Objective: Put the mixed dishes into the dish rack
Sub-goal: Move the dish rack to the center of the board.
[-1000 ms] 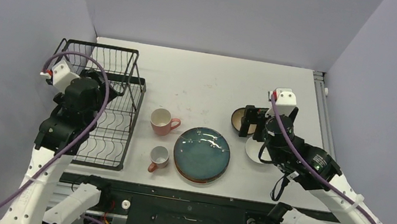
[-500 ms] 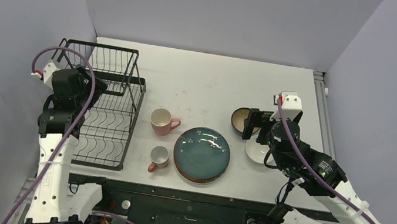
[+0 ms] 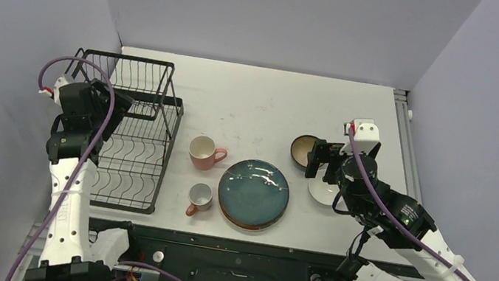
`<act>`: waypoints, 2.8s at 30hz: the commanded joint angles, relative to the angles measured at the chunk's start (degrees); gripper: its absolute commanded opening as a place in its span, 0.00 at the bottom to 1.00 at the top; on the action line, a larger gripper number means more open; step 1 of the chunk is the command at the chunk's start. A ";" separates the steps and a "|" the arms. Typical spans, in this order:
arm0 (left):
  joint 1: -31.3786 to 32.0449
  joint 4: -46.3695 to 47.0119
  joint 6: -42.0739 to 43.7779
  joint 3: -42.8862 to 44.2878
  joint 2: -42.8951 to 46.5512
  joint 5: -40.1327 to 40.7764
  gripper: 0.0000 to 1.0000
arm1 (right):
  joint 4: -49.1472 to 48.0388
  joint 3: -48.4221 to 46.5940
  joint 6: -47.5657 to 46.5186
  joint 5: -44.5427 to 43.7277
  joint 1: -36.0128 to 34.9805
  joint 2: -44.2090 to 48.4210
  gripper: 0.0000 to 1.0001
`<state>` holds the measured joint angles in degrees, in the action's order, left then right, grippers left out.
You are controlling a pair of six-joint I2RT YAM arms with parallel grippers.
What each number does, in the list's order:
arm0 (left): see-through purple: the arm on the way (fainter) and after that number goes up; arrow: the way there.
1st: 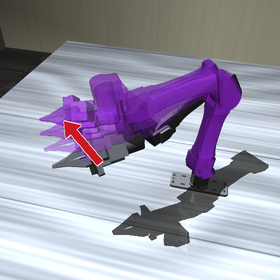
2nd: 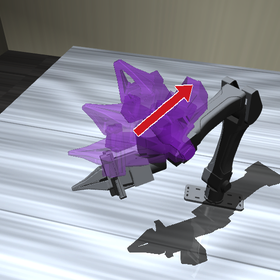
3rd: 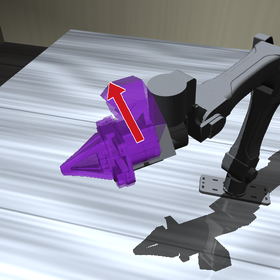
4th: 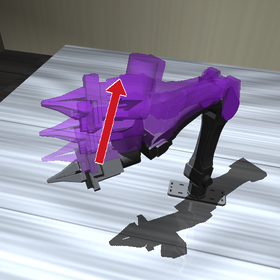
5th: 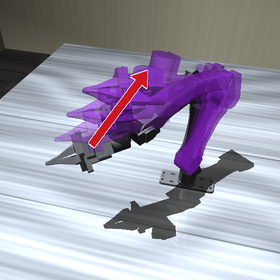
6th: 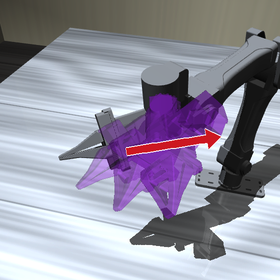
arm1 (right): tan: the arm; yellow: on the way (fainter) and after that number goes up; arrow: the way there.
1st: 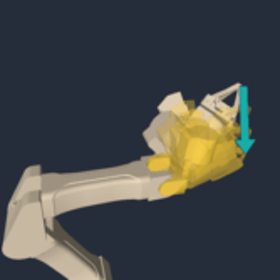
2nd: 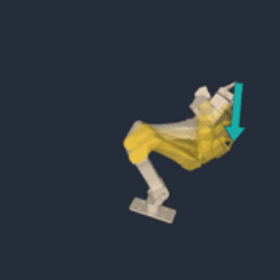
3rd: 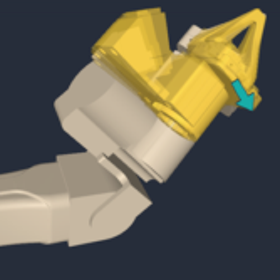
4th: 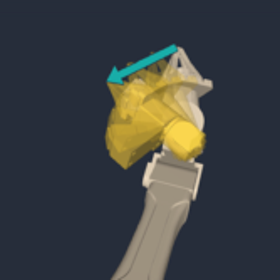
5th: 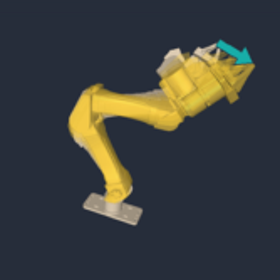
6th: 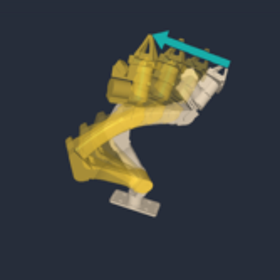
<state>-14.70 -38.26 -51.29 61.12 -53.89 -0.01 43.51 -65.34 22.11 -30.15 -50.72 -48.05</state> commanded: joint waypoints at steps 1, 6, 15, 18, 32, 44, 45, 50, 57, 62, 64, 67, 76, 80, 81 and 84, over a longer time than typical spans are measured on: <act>-0.57 4.24 -0.20 -0.26 -1.21 -2.79 0.74 | -1.58 0.46 -0.49 -0.22 -0.33 0.87 0.89; -0.51 5.07 0.35 -0.44 -2.71 -3.38 0.67 | -1.56 0.62 -0.43 -0.18 -0.34 0.86 0.89; -0.51 6.75 1.27 0.00 -4.64 -3.21 0.52 | -1.49 0.80 -0.42 -0.07 -0.35 0.77 0.89; -0.51 7.32 1.87 0.20 -5.26 -2.89 0.45 | -1.49 0.90 -0.41 -0.03 -0.32 0.68 0.89; -0.43 10.87 4.57 4.06 -9.95 -7.75 0.11 | -2.12 1.92 -0.43 0.00 -0.35 0.50 0.89; 2.78 13.79 9.63 12.17 -18.96 -16.90 0.00 | -1.97 1.79 -0.25 0.17 -0.35 0.63 0.89; 3.25 13.25 10.75 13.58 -20.22 -16.92 0.00 | -1.91 1.79 -0.25 0.11 -0.30 0.71 0.89; 6.56 11.45 14.45 19.24 -25.68 -18.62 0.00 | -1.73 2.11 -0.16 0.26 -0.35 0.76 0.89; 9.11 12.10 16.58 24.84 -30.19 -20.48 0.00 | -0.81 2.20 -0.09 0.22 -0.33 1.23 0.89; 11.67 14.09 17.61 29.27 -34.07 -22.83 0.00 | -0.44 2.23 0.04 0.25 -0.34 1.62 0.89; 12.50 14.97 17.78 30.74 -35.46 -23.75 0.00 | -0.25 2.26 0.06 0.13 -0.35 1.66 0.89; 13.83 16.19 18.19 33.42 -38.40 -26.13 0.00 | 0.07 2.36 0.17 0.10 -0.33 1.85 0.89; 20.31 13.64 22.12 45.34 -48.10 -35.00 0.00 | 1.82 1.97 0.31 -0.33 -0.32 2.72 0.89; 22.87 9.21 26.62 53.10 -52.33 -37.46 0.00 | 2.56 1.91 0.60 -0.15 -0.27 2.87 0.89; 23.44 7.47 27.96 54.30 -53.72 -37.88 0.00 | 2.69 1.86 0.64 -0.06 -0.33 2.88 0.89; 24.35 3.37 30.63 59.54 -56.78 -40.20 0.00 | 3.51 1.58 0.65 -0.17 -0.34 2.88 0.89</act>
<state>7.35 -37.50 -29.08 110.19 -110.61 -29.17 45.74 -63.20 22.33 -29.74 -50.72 -45.63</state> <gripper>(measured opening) 0.282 0.891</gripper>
